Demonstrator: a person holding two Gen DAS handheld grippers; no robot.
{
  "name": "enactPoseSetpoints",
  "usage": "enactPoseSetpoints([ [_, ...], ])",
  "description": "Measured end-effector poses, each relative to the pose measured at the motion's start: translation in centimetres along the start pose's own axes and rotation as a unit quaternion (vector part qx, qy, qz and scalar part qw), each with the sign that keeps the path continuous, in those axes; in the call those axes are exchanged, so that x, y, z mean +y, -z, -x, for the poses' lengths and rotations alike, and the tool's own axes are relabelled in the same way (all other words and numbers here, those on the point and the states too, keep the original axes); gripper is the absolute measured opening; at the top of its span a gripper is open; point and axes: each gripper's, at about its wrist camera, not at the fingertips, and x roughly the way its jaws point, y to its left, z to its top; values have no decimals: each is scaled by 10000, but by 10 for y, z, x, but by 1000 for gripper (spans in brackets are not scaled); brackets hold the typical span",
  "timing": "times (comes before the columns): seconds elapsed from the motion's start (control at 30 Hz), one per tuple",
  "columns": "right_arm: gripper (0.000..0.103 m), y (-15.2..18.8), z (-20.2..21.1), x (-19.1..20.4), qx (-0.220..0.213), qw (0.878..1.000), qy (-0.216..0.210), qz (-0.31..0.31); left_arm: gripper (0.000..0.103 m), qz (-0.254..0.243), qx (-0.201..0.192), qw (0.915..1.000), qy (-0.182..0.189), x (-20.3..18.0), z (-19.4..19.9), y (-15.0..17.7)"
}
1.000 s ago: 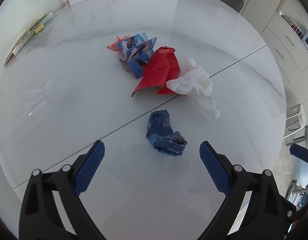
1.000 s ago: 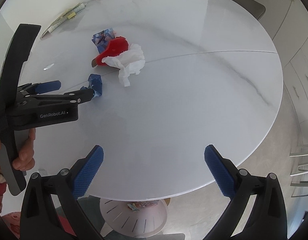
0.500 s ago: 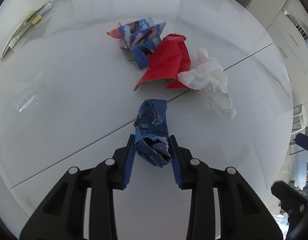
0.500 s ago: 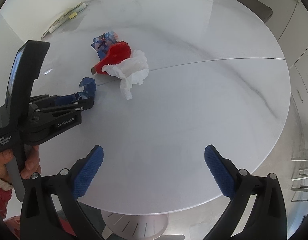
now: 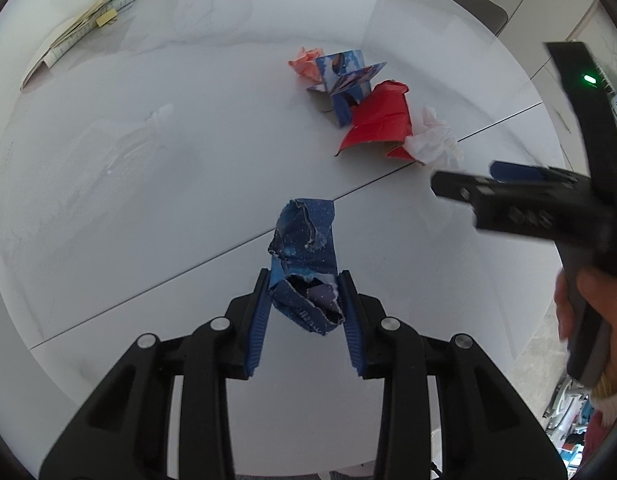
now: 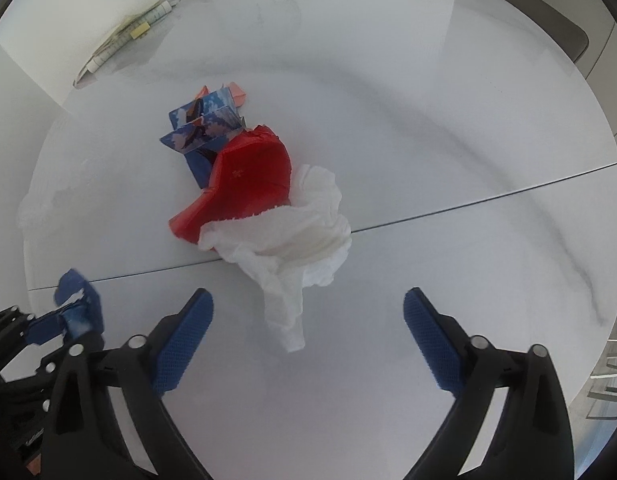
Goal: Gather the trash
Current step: 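Grasp the blue crumpled paper with the left tool while the right tool grasps the white tissue, then carry blue paper and tissue over the bin and open both tools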
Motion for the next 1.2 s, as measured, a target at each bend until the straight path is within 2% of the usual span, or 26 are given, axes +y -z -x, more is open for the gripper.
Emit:
enactPoseSetpoints([
  [0.03, 75, -2, -5, 1, 58, 10000, 45, 22, 33, -10, 25, 10000, -14, 1, 0, 3],
  [0.1, 61, -4, -12, 2, 125, 9999, 75, 64, 33, -21, 42, 10000, -58, 3, 2, 8],
  [0.13, 48, -4, -11, 4, 103, 9998, 137, 124, 33, -14, 49, 10000, -43, 4, 3, 9],
  [0.17, 41, -4, -11, 5, 124, 9996, 181, 181, 33, 2, 61, 10000, -15, 4, 5, 10],
  [0.2, 26, -2, -8, 5, 133, 9996, 145, 198, 33, 21, 58, 10000, 11, 4, 7, 11],
  [0.23, 21, 0, -6, 3, 141, 9998, 49, 159, 33, 26, 43, 10000, 40, 3, 9, 13],
  [0.43, 20, 31, 21, -3, -10, 10000, -68, 25, 33, -320, 26, 9993, 181, -15, 21, 24],
  [0.6, 20, 81, 60, -10, -164, 9993, -276, -209, 33, -885, 109, 9949, 473, -44, 32, 43],
  [0.7, 20, 119, 80, -15, -176, 9989, -327, -286, 34, -1427, 297, 9872, 650, -69, 34, 66],
  [0.87, 20, 183, 99, -21, -44, 9982, -387, -455, 34, -2204, 729, 9680, 952, -106, 25, 120],
  [1.03, 20, 249, 109, -31, 108, 9961, -557, -676, 34, -2650, 1290, 9496, 1071, -133, 3, 166],
  [1.2, 20, 299, 106, -32, 364, 9958, -629, -561, 34, -2907, 1711, 9363, 983, -151, -20, 199],
])
